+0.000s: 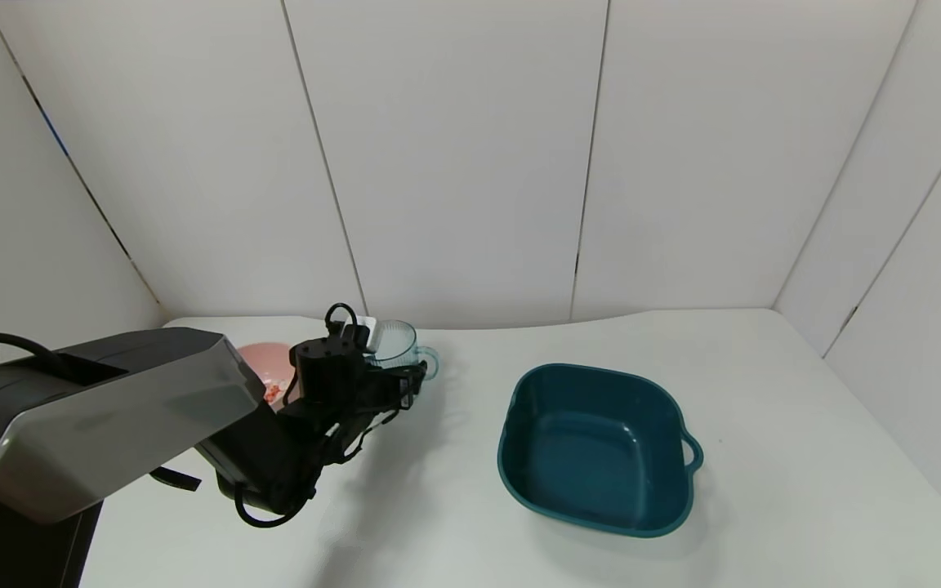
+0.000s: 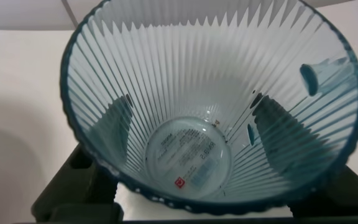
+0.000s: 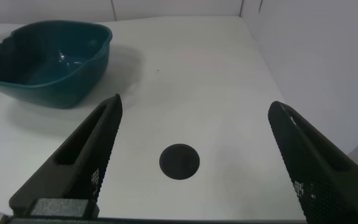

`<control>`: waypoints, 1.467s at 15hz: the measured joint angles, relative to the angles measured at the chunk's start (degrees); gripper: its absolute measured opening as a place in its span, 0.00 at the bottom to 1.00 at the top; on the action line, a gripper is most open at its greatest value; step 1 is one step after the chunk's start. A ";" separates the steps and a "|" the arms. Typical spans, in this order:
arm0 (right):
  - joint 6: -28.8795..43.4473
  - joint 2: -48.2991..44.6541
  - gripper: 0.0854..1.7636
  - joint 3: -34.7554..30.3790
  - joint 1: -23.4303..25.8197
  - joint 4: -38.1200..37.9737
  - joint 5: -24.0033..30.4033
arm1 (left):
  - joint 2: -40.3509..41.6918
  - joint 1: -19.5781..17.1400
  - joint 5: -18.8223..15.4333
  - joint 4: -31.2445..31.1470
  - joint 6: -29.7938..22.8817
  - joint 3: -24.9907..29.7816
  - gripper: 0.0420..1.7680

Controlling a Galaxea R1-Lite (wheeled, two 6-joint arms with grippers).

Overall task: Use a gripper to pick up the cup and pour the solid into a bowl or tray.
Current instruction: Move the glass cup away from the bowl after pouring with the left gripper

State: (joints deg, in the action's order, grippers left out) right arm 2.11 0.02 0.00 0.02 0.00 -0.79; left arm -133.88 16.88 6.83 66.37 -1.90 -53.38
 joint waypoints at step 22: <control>0.00 0.00 0.97 0.00 -0.02 -0.10 0.02 | 5.05 -0.02 0.04 -5.12 0.01 2.61 0.96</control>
State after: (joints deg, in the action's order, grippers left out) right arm 2.11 0.02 0.00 0.00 -0.10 -0.77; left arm -128.83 16.86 6.86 61.25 -1.89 -50.77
